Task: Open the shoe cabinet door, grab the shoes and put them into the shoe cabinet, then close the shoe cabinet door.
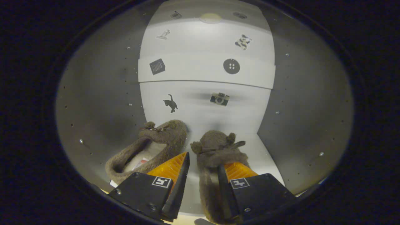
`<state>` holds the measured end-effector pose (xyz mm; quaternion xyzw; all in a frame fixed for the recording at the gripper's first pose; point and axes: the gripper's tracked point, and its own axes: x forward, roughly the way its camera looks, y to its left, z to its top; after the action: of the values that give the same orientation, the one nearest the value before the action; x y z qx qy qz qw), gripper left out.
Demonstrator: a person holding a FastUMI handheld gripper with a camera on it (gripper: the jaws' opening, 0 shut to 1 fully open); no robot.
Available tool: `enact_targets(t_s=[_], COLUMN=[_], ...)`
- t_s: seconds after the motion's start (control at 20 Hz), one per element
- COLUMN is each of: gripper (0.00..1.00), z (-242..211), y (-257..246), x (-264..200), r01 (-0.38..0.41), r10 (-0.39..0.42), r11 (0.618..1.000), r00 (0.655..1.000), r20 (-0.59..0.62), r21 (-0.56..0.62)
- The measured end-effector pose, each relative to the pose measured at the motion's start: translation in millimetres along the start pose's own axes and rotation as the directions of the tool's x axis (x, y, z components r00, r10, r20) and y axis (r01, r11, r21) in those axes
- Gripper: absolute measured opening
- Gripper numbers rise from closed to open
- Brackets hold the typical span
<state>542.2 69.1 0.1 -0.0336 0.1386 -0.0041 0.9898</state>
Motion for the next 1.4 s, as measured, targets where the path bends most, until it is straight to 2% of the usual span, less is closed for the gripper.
enact_targets(t_s=[0.2, 0.4, 0.55, 0.6, 1.1, 1.25, 1.4], gripper=[0.55, 0.55, 0.91, 1.0, 1.0, 1.0, 1.0], z=[0.4, 2.4, -6.7, -14.9, -120.7, -146.0, -157.5], y=[-5.2, 9.6, 14.7, 11.5, -1.7, -31.3, -91.6], x=[-58.1, -143.5, -220.4, -242.6, -443.3, -484.6, -515.0], r01=[0.0, -0.075, -0.092, -0.091, -0.159, -0.143, -0.056], r10=[0.001, 0.08, 0.105, 0.106, 0.166, 0.139, 0.045], r11=[1.0, 0.997, 0.994, 0.994, 0.986, 0.99, 0.998], r00=[0.994, 0.976, 0.96, 0.956, 0.951, 0.959, 0.966], r20=[0.106, 0.202, 0.26, 0.273, 0.261, 0.246, 0.253], r21=[-0.014, -0.032, -0.064, -0.067, -0.05, -0.002, 0.036])
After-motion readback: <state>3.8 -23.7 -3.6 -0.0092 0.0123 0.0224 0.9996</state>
